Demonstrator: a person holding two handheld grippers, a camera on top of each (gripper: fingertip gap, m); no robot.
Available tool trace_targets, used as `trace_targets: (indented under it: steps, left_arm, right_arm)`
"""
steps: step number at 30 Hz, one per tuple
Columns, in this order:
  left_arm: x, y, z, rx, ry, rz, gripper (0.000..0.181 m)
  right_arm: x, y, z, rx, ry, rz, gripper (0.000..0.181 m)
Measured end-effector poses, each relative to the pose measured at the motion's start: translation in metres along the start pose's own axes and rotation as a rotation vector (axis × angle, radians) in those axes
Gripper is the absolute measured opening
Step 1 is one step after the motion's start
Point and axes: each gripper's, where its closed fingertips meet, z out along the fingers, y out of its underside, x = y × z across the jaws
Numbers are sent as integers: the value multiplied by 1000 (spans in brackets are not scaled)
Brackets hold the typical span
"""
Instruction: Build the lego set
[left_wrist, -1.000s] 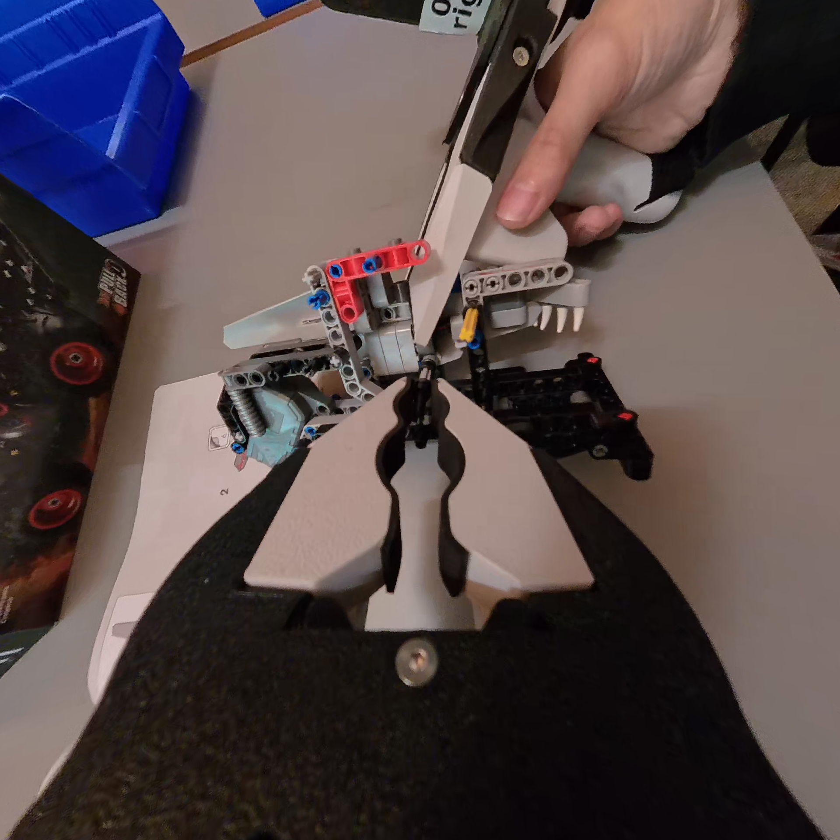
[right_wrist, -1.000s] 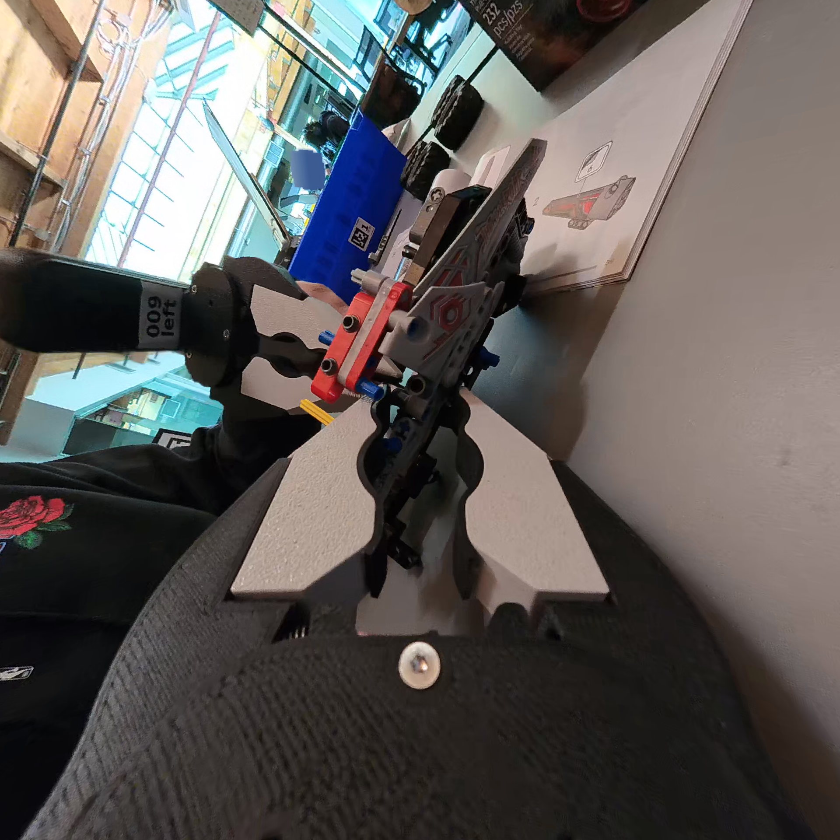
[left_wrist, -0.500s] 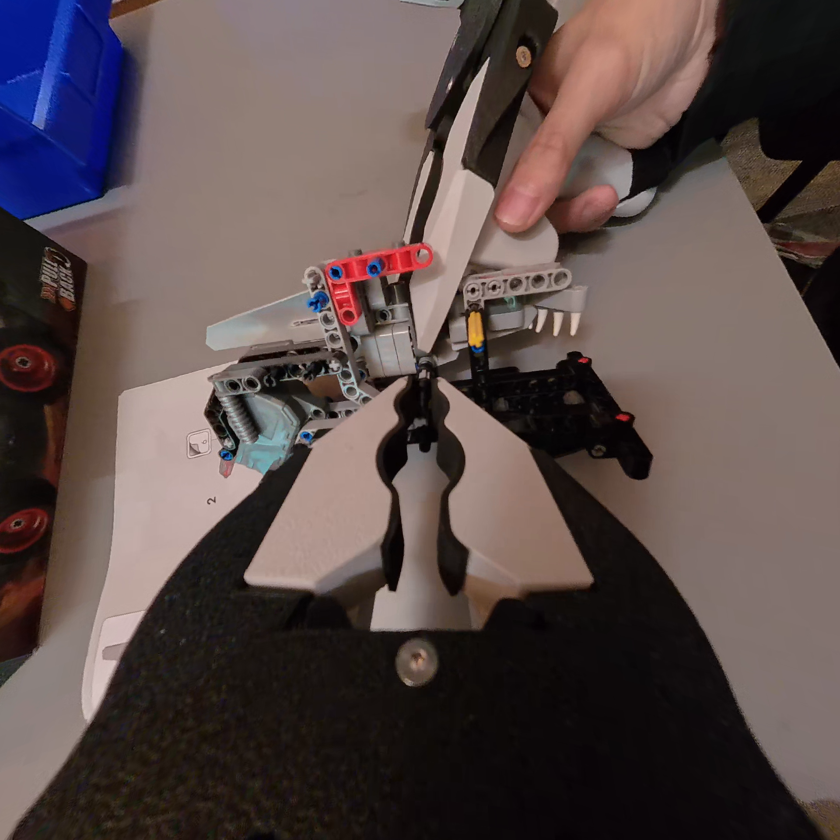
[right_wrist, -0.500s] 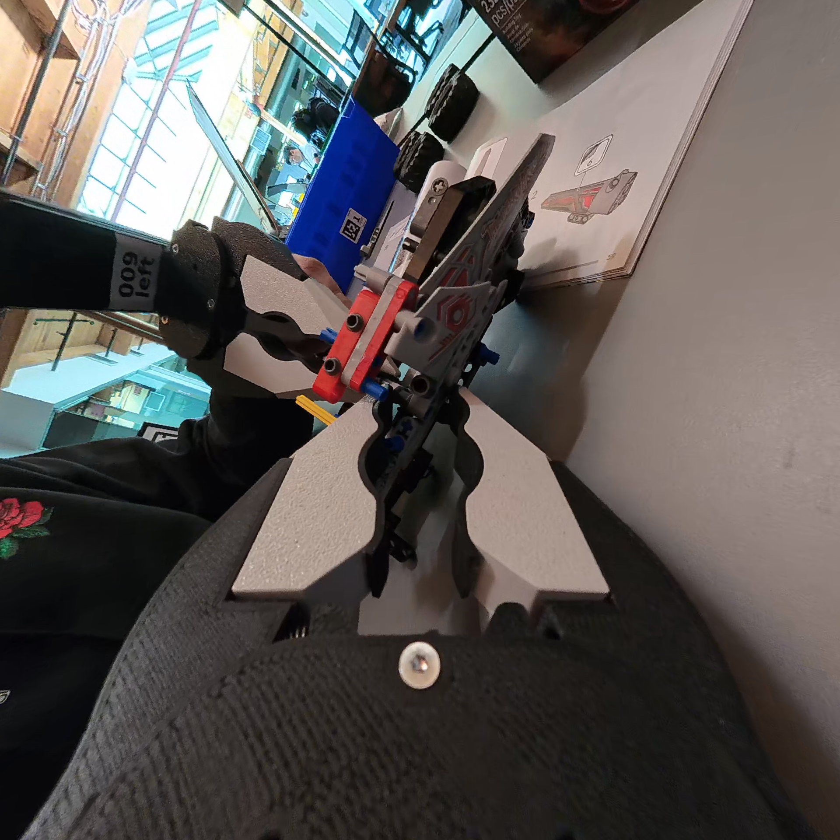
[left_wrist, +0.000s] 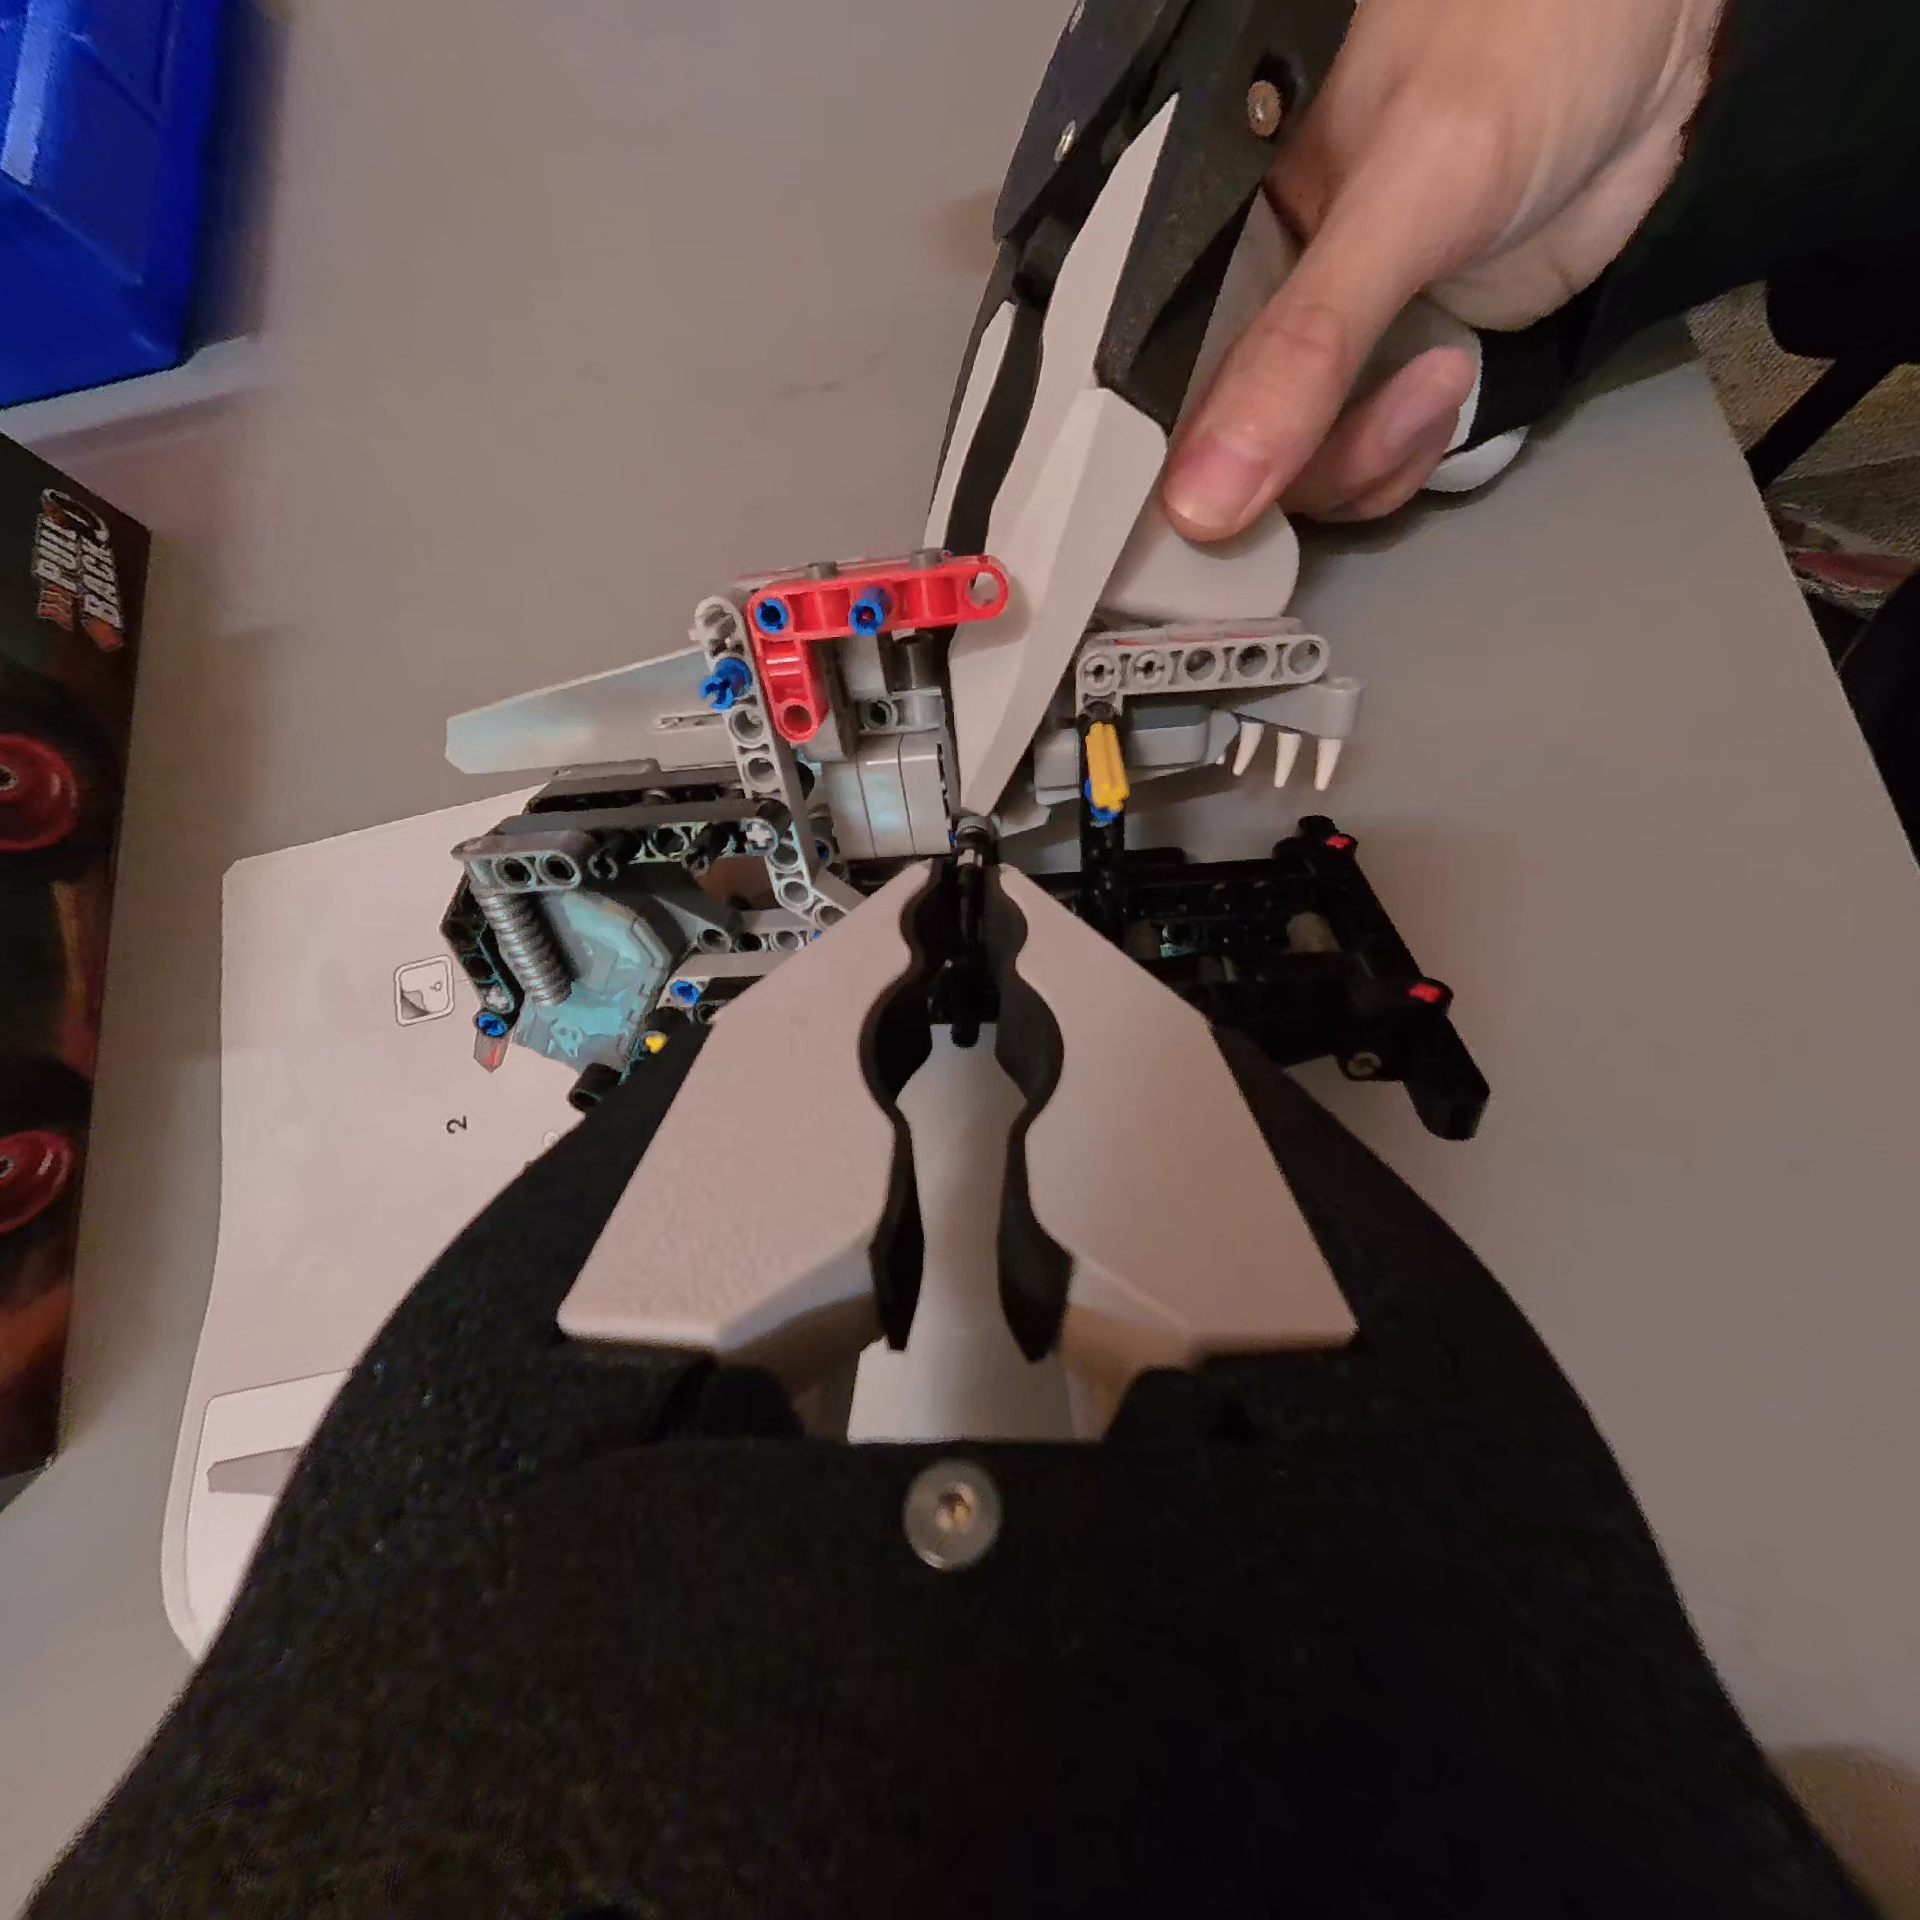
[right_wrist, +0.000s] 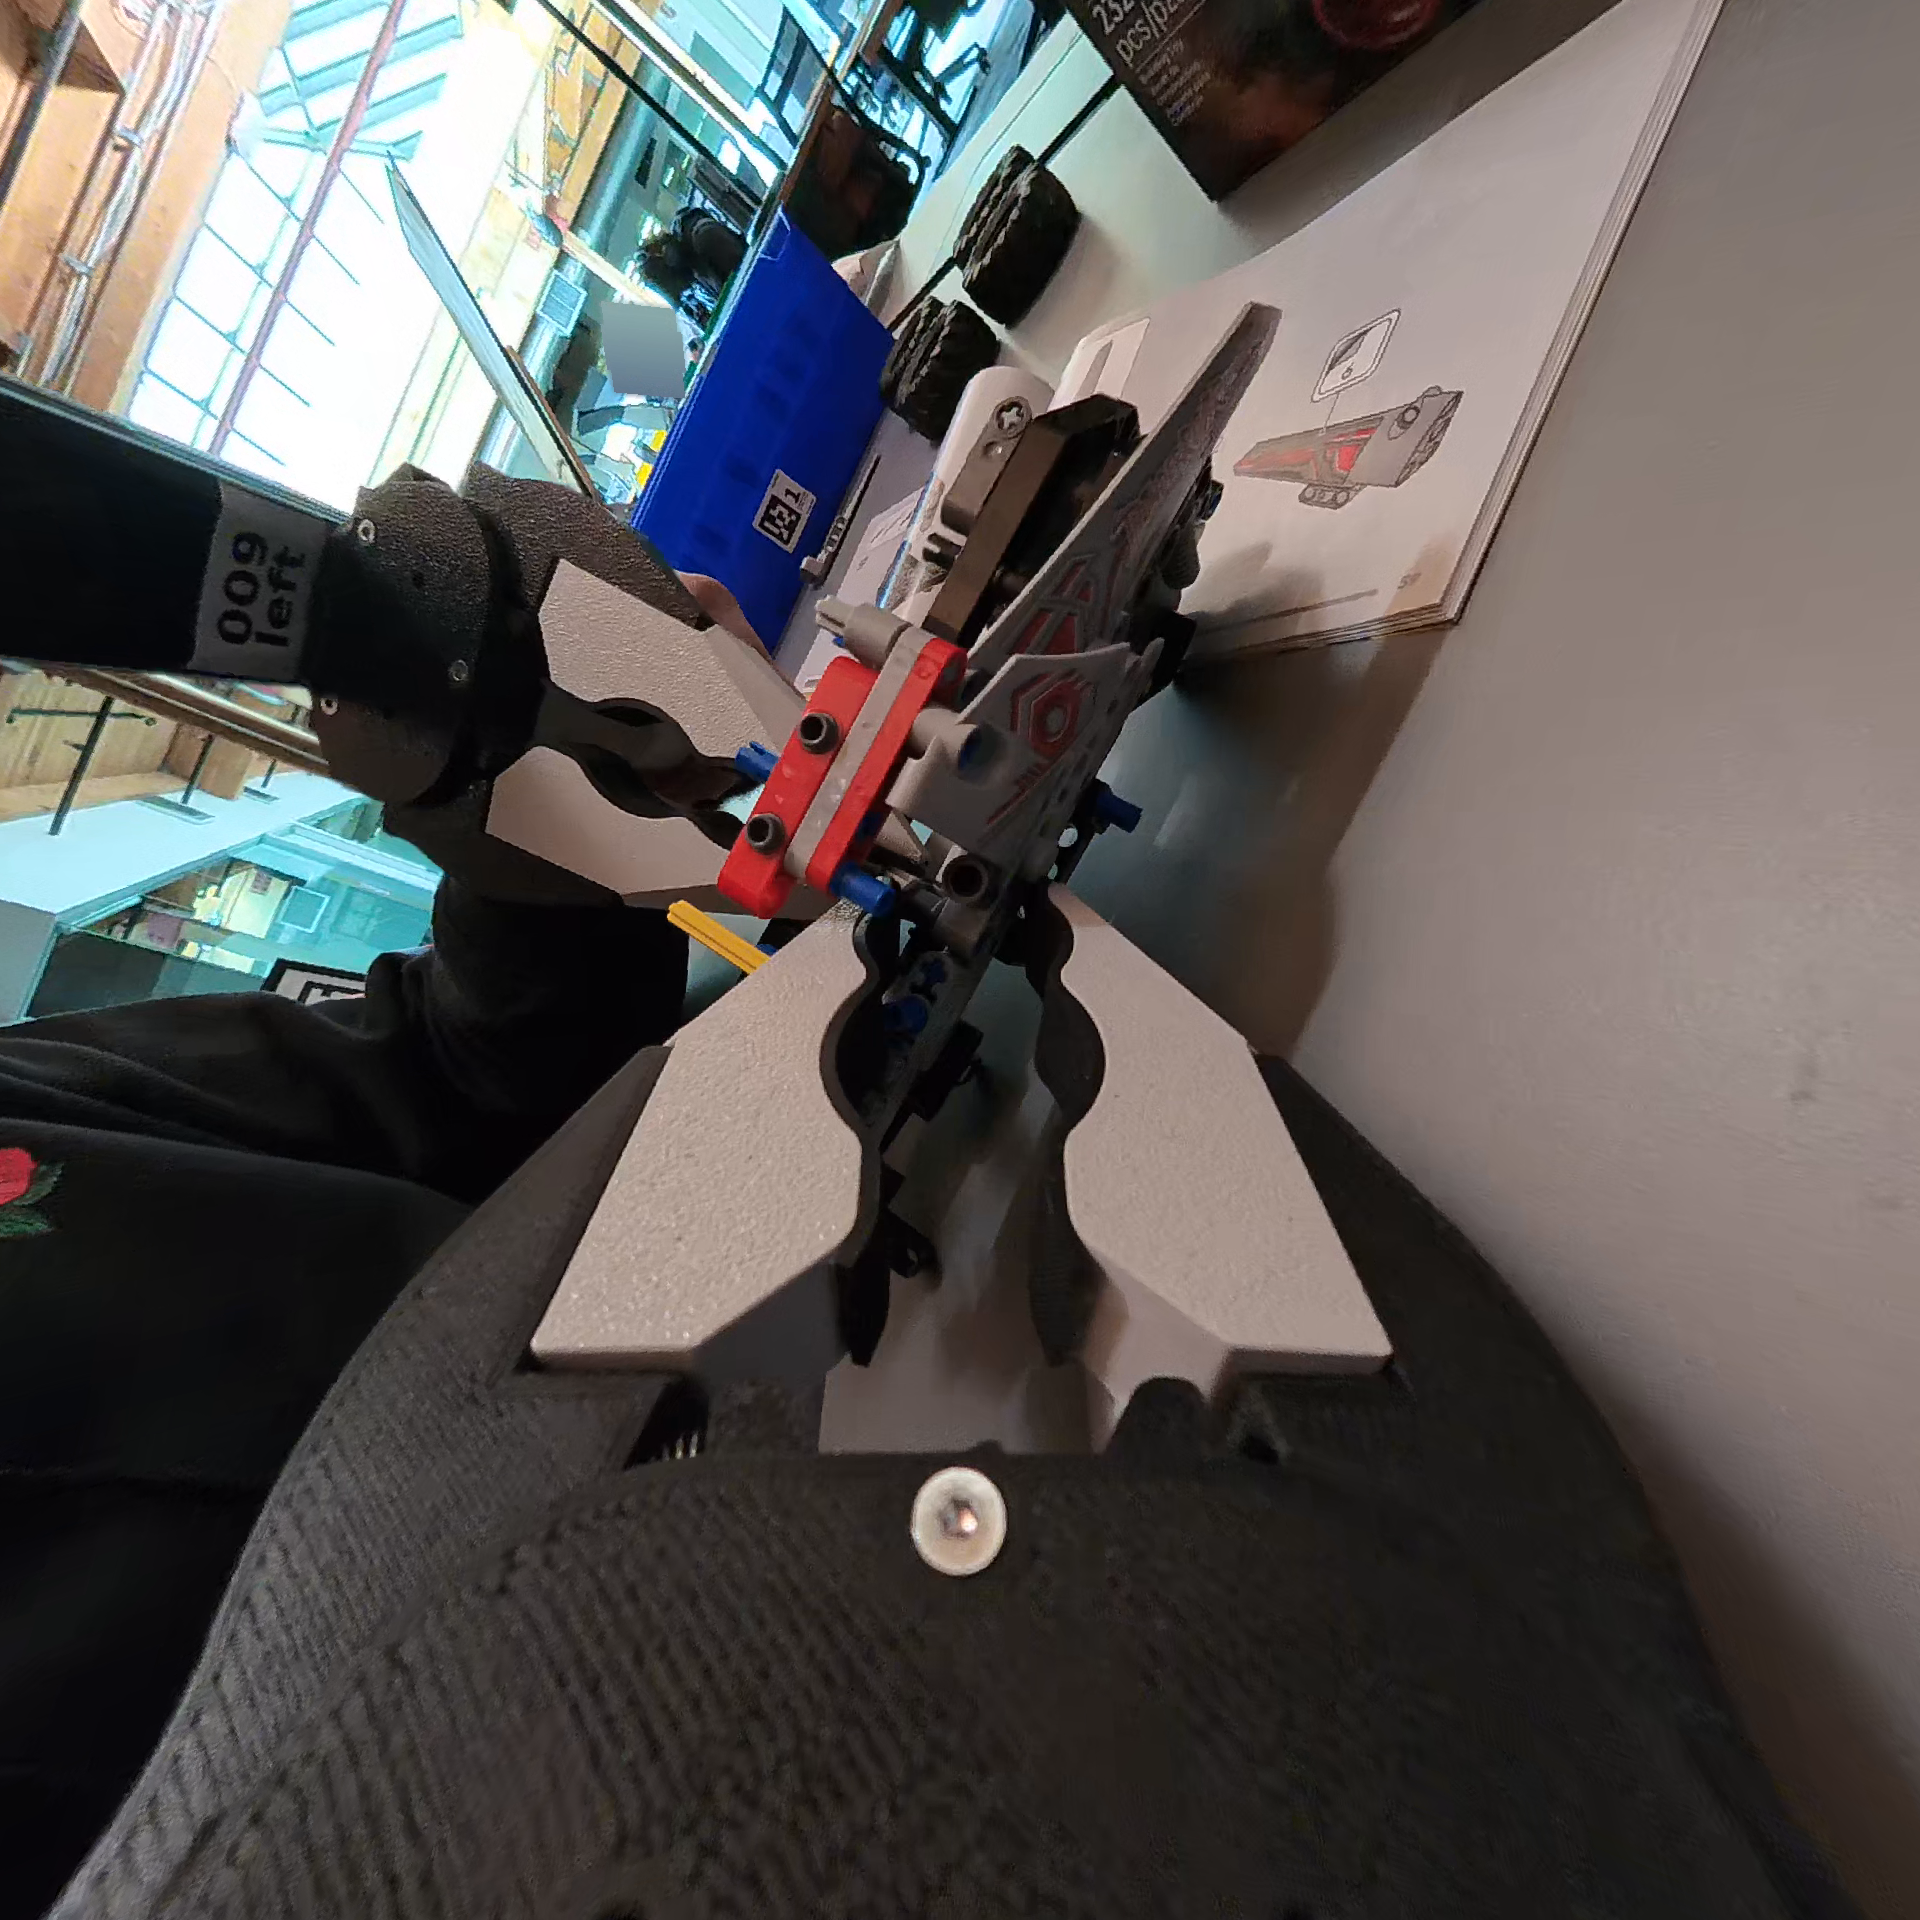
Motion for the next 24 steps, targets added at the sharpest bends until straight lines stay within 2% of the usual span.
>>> trace_targets:
  steps: [6, 8, 10, 15, 19, 24]
  left_arm:
    - [-4, -1, -1, 54, -5, 4, 4]
    - [-6, -2, -7, 67, -10, -1, 18]
    - [-10, -2, -19, 79, -16, -3, 19]
    - [-12, 16, -38, 13, -10, -95, 17]
    - [-4, 27, -26, -22, 18, -137, 18]
    - [-3, 20, -9, 42, 22, -171, 18]
  right_arm:
    - [2, -3, 1, 26, 24, -26, 23]
    - [2, -3, 1, 32, 35, -46, 24]
    - [2, -4, 0, 37, 41, -55, 24]
    - [2, -7, -3, 63, 70, -92, 23]
    - [4, -14, -16, 75, 182, -178, 24]
    - [15, -23, -52, -10, 424, -323, 23]
